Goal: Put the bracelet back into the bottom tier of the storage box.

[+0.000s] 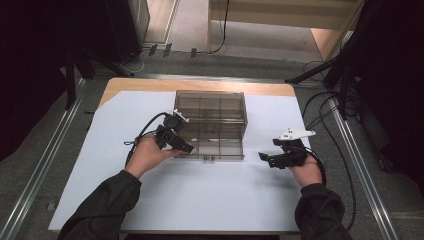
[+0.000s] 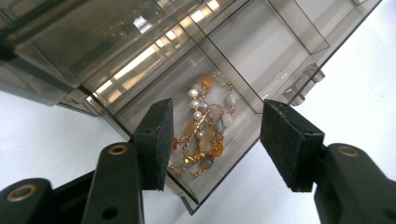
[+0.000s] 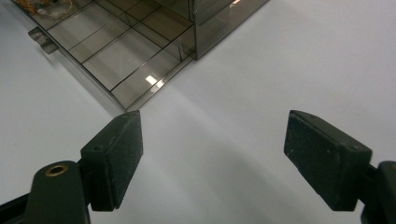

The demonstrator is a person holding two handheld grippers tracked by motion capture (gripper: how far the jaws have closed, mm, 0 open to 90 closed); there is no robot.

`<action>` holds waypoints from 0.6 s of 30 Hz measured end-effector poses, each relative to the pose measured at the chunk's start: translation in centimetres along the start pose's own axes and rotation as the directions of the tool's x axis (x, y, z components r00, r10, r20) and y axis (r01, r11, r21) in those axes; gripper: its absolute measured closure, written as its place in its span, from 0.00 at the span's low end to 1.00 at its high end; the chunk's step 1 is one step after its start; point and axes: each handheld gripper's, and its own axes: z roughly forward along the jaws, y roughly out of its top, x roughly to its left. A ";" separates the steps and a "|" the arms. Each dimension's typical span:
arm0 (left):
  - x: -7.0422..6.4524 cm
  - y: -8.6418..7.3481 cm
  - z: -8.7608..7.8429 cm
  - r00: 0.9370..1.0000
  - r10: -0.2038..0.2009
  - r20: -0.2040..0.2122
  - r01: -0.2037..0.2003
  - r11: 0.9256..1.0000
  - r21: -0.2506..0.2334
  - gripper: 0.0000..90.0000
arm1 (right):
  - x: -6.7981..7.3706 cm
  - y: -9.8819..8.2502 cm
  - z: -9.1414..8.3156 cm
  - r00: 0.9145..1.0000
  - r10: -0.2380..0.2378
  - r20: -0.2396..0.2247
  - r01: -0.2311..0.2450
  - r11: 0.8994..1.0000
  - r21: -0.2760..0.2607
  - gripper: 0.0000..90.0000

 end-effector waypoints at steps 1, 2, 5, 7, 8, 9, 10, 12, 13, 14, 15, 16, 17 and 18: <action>0.0 0.0 -0.1 1.000 0.002 -0.001 -0.002 1.000 -0.004 0.50 | 0.0 0.0 0.0 1.000 0.000 0.000 0.000 1.000 0.000 0.23; 0.0 -0.1 -0.2 1.000 -0.001 0.000 0.001 1.000 -0.004 0.49 | 0.0 0.0 0.0 1.000 -0.001 0.000 0.001 1.000 0.000 0.23; 0.0 -0.2 -0.5 1.000 0.002 -0.004 -0.002 1.000 -0.001 0.48 | 0.1 0.0 0.0 1.000 -0.004 0.000 0.004 1.000 0.001 0.23; 0.0 -0.3 -0.7 1.000 0.002 -0.003 -0.002 1.000 -0.004 0.48 | 0.0 0.0 0.0 1.000 -0.003 0.001 0.003 1.000 -0.001 0.23; 0.0 -0.4 -0.9 1.000 0.001 0.001 -0.001 1.000 -0.011 0.47 | 0.0 0.0 0.0 1.000 -0.002 -0.001 0.002 1.000 -0.001 0.23; 0.0 -0.4 -1.0 1.000 0.004 -0.002 -0.004 1.000 -0.012 0.47 | 0.0 0.0 0.0 1.000 -0.001 0.000 0.001 1.000 -0.001 0.23; 0.0 -0.5 -1.2 1.000 0.003 -0.003 -0.003 1.000 -0.016 0.46 | 0.0 0.0 0.0 1.000 -0.001 -0.001 0.001 1.000 0.000 0.23; 0.0 -0.7 -1.5 1.000 0.006 -0.004 -0.006 1.000 -0.022 0.46 | -0.1 0.0 0.0 1.000 -0.002 0.000 0.002 1.000 0.000 0.23; 0.0 -0.8 -1.6 1.000 0.004 -0.005 -0.004 1.000 -0.024 0.45 | -0.1 0.1 0.0 1.000 -0.001 -0.002 0.001 1.000 -0.001 0.23; 0.0 -0.9 -1.8 1.000 0.007 -0.008 -0.007 1.000 -0.026 0.45 | -0.1 0.1 0.0 1.000 -0.002 -0.003 0.002 1.000 -0.002 0.23; 0.0 -1.0 -1.9 1.000 0.007 -0.009 -0.007 1.000 -0.028 0.45 | 0.0 0.1 0.1 1.000 -0.001 -0.003 0.001 1.000 -0.001 0.23; 0.1 -1.1 -2.1 1.000 0.006 -0.010 -0.007 0.999 -0.033 0.44 | 0.0 0.1 0.1 1.000 -0.003 -0.003 0.003 1.000 -0.001 0.23; 0.1 -1.1 -2.2 1.000 0.005 -0.012 -0.006 0.999 -0.039 0.44 | 0.0 0.1 0.1 1.000 -0.006 -0.003 0.006 1.000 -0.002 0.23; 0.1 -1.2 -2.4 1.000 0.007 -0.011 -0.007 0.999 -0.039 0.44 | -0.1 0.1 0.1 1.000 -0.006 -0.003 0.006 1.000 -0.004 0.23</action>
